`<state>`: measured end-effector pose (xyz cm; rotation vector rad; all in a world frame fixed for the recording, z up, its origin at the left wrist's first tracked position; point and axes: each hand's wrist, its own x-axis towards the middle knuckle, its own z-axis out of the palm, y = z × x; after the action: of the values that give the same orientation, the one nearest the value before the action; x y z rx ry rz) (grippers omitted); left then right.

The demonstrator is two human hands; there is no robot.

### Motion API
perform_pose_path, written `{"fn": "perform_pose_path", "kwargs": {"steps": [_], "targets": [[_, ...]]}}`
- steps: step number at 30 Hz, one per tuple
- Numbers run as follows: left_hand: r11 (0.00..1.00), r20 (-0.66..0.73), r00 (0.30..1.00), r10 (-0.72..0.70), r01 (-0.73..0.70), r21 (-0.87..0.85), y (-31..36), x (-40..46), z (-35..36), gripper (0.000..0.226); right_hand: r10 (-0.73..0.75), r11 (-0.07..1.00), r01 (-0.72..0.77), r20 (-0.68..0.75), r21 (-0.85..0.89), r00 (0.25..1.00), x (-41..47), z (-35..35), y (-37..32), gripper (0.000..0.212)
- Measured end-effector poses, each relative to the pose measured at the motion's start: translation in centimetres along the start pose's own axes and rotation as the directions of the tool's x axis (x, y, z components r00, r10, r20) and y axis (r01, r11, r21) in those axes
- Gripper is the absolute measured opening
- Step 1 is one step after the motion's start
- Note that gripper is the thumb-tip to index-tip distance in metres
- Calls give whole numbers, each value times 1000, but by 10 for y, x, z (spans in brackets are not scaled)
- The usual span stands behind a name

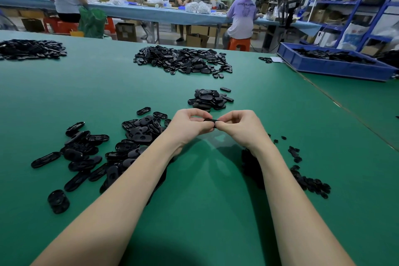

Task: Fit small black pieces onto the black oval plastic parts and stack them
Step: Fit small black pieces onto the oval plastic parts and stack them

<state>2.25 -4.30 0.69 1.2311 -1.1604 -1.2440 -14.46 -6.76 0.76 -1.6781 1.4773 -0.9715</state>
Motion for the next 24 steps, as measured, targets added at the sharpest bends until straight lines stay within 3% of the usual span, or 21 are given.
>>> {"fn": "perform_pose_path", "kwargs": {"steps": [7,17,20,22,24], "targets": [[999,47,999,-21,23,-37,1,0,-5,18,2,1000,-2,2,15,1000,-2,1,-1,11],[990,-118,993,15,1,141,-7,3,6,18,-37,999,34,-69,-43,997,-5,8,-3,12],[991,-95,995,22,-10,133,-5,4,4,17,-73,997,70,-94,-35,993,-6,11,-2,12],[984,-56,995,87,-76,164,-1,4,-2,16,-66,997,70,-109,31,992,-6,12,-2,10],[927,-30,979,201,-180,328,4,5,-7,16,-16,986,31,-96,161,995,-6,11,-2,8]]}}
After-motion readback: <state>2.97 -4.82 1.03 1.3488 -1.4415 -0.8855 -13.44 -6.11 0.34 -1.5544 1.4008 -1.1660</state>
